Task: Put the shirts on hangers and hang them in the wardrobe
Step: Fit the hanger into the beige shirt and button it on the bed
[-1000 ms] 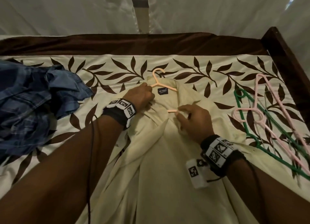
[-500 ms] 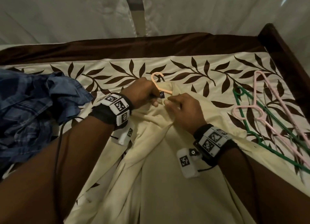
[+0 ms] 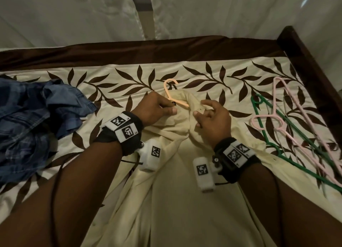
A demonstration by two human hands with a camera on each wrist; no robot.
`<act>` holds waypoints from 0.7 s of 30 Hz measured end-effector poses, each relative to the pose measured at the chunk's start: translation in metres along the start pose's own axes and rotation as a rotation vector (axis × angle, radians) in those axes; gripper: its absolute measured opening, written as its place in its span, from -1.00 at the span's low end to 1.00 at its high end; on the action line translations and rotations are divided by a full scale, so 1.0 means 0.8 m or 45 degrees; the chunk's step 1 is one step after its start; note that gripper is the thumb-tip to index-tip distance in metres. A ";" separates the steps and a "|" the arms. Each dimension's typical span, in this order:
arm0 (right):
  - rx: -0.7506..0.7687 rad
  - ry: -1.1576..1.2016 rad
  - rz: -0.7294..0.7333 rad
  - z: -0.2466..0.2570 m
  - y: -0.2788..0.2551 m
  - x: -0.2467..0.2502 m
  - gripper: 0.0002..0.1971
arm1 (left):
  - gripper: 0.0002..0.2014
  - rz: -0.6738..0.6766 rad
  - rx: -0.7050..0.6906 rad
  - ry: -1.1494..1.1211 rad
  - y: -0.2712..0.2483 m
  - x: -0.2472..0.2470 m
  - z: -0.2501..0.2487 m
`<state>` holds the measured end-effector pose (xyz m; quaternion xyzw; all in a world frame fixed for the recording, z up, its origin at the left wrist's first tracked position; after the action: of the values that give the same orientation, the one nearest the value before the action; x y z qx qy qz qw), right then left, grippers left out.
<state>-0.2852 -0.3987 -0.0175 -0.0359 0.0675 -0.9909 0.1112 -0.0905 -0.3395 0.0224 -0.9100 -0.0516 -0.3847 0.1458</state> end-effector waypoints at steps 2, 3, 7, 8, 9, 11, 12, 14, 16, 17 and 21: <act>-0.108 0.056 -0.040 -0.005 0.003 0.002 -0.73 | -0.86 0.024 0.017 -0.041 -0.003 -0.009 -0.004; -0.098 0.018 -0.064 -0.007 0.005 0.004 -0.77 | -0.89 0.024 0.023 -0.065 -0.004 -0.012 -0.007; -0.035 0.002 -0.094 0.000 0.007 0.013 -0.86 | -0.91 -0.066 0.040 -0.149 -0.007 -0.022 -0.015; -0.034 0.046 -0.081 0.005 0.006 0.015 -0.84 | -0.88 -0.078 0.054 -0.178 -0.007 -0.024 -0.017; -0.042 0.110 -0.059 0.009 0.004 0.016 -0.81 | -0.86 -0.088 0.079 -0.210 -0.007 -0.026 -0.018; -0.058 0.203 -0.007 0.016 -0.002 0.016 -0.77 | -0.82 -0.120 0.141 -0.269 -0.008 -0.031 -0.023; -0.035 0.211 0.022 0.018 -0.006 0.016 -0.76 | -0.82 -0.145 0.161 -0.293 -0.008 -0.033 -0.025; 0.078 0.143 0.069 0.021 -0.014 0.014 -0.75 | -0.83 -0.180 0.198 -0.320 -0.009 -0.038 -0.029; 0.189 0.013 0.095 0.020 -0.019 0.011 -0.75 | -0.82 -0.166 0.227 -0.357 -0.011 -0.043 -0.033; 0.237 -0.056 0.103 0.019 -0.020 0.010 -0.76 | -0.82 -0.158 0.240 -0.375 -0.012 -0.045 -0.034; 0.410 -0.260 0.099 0.018 -0.025 0.004 -0.82 | -0.85 -0.178 0.244 -0.412 -0.017 -0.046 -0.038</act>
<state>-0.2916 -0.3818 -0.0004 -0.1156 -0.1021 -0.9750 0.1600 -0.1397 -0.3353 0.0197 -0.9361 -0.1738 -0.2361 0.1946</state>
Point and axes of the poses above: each hand's wrist, its own y-axis towards the middle knuckle, its own x-axis out of the back of the hand, z = x × y, the point moved 3 cm from there along y, towards the middle knuckle, and after that the axes turned 11 degrees about y, right-handed, at the moved point
